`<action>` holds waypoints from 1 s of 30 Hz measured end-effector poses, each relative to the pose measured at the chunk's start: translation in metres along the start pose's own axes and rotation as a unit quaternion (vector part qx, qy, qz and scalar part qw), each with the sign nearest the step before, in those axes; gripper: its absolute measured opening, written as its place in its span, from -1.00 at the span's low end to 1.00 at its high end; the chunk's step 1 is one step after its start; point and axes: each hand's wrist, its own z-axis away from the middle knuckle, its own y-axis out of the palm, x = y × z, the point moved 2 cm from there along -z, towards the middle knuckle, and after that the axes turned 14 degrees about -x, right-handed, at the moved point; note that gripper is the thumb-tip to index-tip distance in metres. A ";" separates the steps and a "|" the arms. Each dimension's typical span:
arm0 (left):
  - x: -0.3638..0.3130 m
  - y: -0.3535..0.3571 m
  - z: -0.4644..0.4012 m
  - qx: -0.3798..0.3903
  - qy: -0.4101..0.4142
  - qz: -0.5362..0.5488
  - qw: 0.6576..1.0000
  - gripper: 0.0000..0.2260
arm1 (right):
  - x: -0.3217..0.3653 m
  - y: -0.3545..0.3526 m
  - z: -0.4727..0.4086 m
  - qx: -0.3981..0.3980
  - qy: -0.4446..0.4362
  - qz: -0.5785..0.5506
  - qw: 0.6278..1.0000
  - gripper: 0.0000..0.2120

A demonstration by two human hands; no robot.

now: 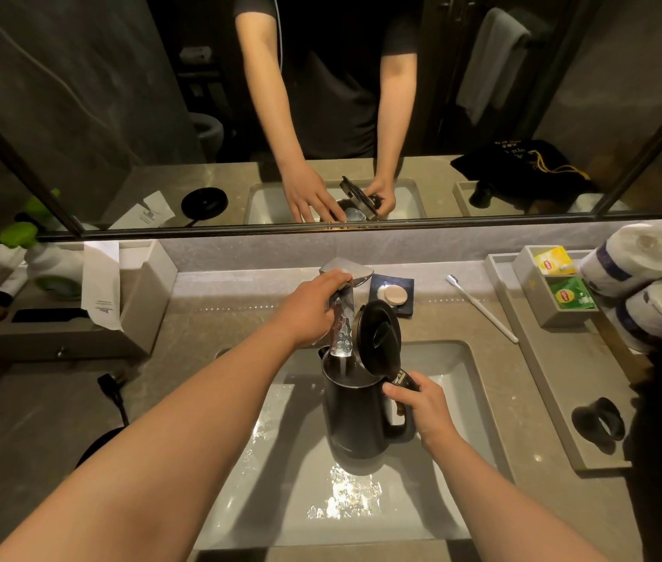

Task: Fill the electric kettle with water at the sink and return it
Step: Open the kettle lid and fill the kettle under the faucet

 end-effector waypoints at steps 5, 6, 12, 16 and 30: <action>-0.001 0.000 0.000 -0.001 0.000 0.001 1.000 -0.46 | -0.003 -0.001 0.000 -0.003 -0.002 0.008 1.000 -0.65; -0.001 0.000 0.000 0.000 -0.001 0.001 1.000 -0.46 | -0.003 -0.001 0.000 -0.004 -0.004 0.010 1.000 -0.66; -0.001 0.000 0.000 0.003 -0.006 -0.002 1.000 -0.44 | -0.003 -0.002 0.000 -0.006 -0.005 0.011 1.000 -0.77; -0.001 0.001 0.000 0.001 -0.009 0.001 1.000 -0.45 | -0.002 -0.002 0.001 -0.004 -0.005 0.008 1.000 -0.78; 0.000 0.002 0.000 0.011 -0.010 -0.004 1.000 -0.46 | 0.001 -0.001 0.002 -0.006 -0.013 -0.005 1.000 -0.73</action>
